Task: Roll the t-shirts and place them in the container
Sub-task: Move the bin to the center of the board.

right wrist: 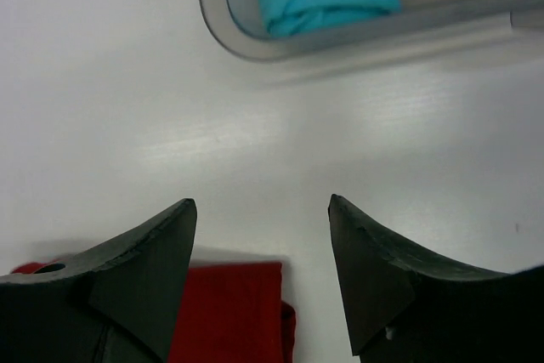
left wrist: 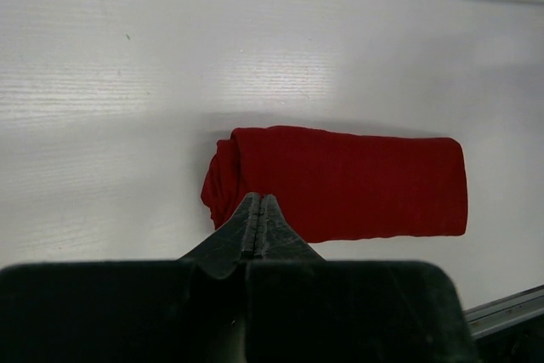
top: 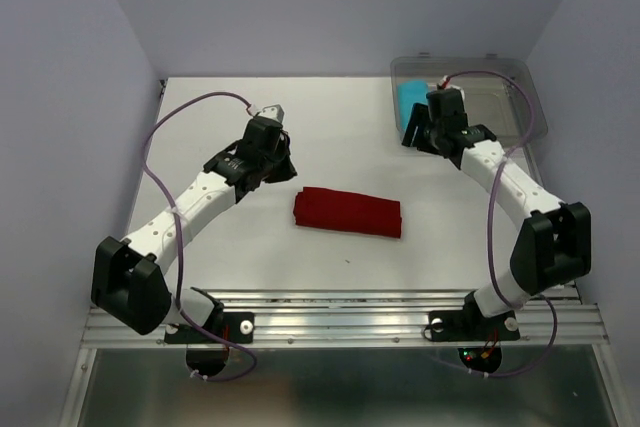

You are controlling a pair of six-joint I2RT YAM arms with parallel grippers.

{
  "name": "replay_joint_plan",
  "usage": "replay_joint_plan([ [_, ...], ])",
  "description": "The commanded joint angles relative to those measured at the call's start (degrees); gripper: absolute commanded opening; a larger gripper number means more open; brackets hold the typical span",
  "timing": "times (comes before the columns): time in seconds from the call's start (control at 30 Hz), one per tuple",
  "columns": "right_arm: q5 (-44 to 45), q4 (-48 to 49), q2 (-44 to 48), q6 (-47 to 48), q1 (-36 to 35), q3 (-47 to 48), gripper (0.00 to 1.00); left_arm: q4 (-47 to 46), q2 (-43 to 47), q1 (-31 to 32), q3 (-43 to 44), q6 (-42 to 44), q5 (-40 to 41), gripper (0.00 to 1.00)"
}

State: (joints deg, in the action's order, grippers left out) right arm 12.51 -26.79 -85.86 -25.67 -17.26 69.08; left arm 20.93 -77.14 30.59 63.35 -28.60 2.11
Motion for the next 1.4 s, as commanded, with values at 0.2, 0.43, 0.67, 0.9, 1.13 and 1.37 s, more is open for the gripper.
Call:
replay_joint_plan([
  [0.2, -1.00, 1.74, -18.53, 4.22, 3.28, 22.40, 0.77, -1.94, 3.14, -0.44, -1.39, -0.93, -1.49, 0.00],
  [0.43, -4.34, 1.47, -30.75, 6.77, 3.81, 34.53, 0.80, -2.73, 2.53, -0.62, -2.88, -1.28, -3.95, 0.00],
  [0.67, -10.57, -0.46, -38.14, 7.04, 3.81, 40.52, 0.81, -3.17, 1.12, -0.71, -3.15, -1.28, -4.48, 0.00],
  [0.9, -20.94, 3.30, -37.63, 4.84, 3.81, 37.36, 0.80, -3.52, 0.86, -0.71, -3.23, -1.46, -4.83, 0.00],
  [1.13, -28.59, 6.04, -39.28, 2.91, 1.27, 39.02, 0.80, -4.75, -0.29, -0.71, -4.99, -2.25, -5.45, 0.00],
  [1.37, -31.41, 4.64, -43.41, 2.12, -2.87, 46.31, 0.80, -4.41, -0.55, -1.23, -6.49, -3.66, -4.31, 0.00],
])
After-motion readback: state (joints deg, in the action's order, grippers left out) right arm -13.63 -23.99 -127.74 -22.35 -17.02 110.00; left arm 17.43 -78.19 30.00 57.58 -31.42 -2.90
